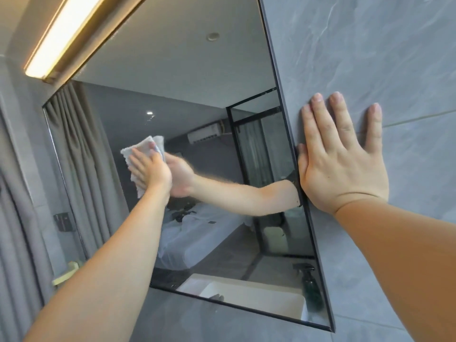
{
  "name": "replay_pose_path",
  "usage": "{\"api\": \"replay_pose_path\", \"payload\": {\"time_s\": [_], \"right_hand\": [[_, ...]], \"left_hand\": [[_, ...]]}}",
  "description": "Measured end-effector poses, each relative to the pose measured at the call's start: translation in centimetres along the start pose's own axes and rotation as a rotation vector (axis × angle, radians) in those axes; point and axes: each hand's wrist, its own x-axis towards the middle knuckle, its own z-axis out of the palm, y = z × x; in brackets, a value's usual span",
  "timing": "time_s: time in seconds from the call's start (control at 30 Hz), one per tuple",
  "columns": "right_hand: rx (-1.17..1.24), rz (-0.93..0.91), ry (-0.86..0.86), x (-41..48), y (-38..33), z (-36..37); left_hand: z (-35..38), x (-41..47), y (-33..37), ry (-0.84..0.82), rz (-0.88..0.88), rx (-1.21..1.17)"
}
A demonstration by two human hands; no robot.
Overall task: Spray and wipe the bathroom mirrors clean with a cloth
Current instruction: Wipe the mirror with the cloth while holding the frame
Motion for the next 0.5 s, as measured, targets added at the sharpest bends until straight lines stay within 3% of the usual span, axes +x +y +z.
{"api": "replay_pose_path", "payload": {"time_s": [0.17,0.27,0.37,0.5], "right_hand": [[0.009,0.009,-0.029,0.2,0.0,-0.5],[0.011,0.021,-0.041,0.1,-0.2,-0.8],[0.011,0.023,-0.033,0.0,-0.2,-0.8],[0.007,0.024,-0.011,0.0,-0.1,-0.5]], "left_hand": [[2.7,-11.4,9.1,-0.122,0.774,0.227],[3.1,-13.6,11.6,-0.183,0.976,0.218],[2.4,-9.2,10.8,-0.146,0.883,0.227],[0.6,0.8,5.7,-0.070,0.408,0.179]]}}
